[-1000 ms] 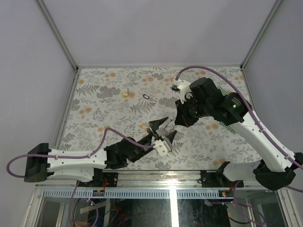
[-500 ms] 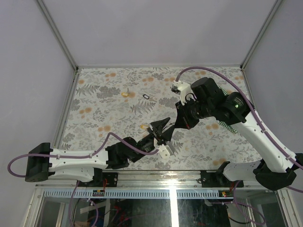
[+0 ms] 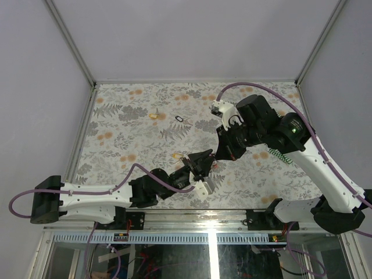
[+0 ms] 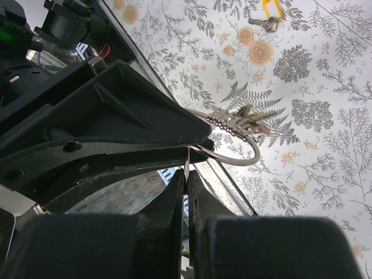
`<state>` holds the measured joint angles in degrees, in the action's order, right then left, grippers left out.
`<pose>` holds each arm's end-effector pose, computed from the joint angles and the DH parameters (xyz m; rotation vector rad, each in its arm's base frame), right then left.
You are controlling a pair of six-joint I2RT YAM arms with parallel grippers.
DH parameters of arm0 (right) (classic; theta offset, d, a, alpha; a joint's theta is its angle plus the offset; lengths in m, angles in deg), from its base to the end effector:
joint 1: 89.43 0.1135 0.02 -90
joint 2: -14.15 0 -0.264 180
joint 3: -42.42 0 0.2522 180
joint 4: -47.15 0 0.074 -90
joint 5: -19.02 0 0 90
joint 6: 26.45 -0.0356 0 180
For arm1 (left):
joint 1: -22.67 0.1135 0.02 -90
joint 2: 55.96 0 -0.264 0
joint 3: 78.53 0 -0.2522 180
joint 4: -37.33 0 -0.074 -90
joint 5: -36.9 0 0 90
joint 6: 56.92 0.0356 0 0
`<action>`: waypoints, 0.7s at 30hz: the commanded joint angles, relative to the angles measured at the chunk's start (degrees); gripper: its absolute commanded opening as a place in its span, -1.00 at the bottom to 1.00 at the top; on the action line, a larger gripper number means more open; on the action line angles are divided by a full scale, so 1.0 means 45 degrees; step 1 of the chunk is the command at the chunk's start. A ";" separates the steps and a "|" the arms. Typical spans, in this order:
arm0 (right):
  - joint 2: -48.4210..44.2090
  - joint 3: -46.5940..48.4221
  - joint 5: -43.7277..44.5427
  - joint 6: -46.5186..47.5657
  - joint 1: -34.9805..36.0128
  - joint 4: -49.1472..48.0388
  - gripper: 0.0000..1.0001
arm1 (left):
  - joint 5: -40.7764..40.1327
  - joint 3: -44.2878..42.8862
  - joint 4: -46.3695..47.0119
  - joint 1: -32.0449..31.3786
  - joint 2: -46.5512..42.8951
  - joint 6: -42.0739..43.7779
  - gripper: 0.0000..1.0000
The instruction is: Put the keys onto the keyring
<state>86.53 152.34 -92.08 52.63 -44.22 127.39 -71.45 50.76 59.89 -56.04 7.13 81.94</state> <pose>0.1451 0.1643 0.4461 -0.9050 2.2617 0.8993 0.0605 -0.2459 0.3139 1.1203 0.8486 -0.2096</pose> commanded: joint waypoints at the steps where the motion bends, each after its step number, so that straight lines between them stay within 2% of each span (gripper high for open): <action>1: -0.0235 0.0427 -0.0610 0.0053 -0.0050 0.0071 -1.00 | 0.0231 -0.0553 0.0453 -0.0090 -0.0059 0.0084 -0.57; 6: -0.0204 0.0394 -0.0633 0.0131 -0.0048 0.0117 -1.00 | 0.0210 -0.0558 0.0581 -0.0080 -0.0023 0.0076 -0.63; 13: -0.0225 0.0261 -0.0551 0.0170 -0.0057 0.0060 -1.00 | 0.0380 -0.0717 0.0283 -0.0085 -0.0169 0.0071 -0.87; 16: -0.0271 0.0347 -0.0489 0.0119 -0.0047 0.0018 -0.98 | 0.0521 -0.0960 -0.0176 -0.0105 -0.0392 -0.0492 -0.99; 18: -0.0382 0.0419 -0.0407 0.0036 -0.0057 -0.0137 -0.84 | 0.0542 -0.1076 -0.0409 -0.0102 -0.0539 -0.0819 -1.00; 21: -0.0778 0.0459 -0.0151 -0.0125 -0.0047 -0.0786 -0.49 | 0.0461 -0.1107 -0.0551 -0.0100 -0.0710 -0.1188 -1.00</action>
<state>86.22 152.34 -93.02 52.91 -44.22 127.08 -69.94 48.86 55.60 -56.07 6.19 79.80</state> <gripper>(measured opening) 0.178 0.126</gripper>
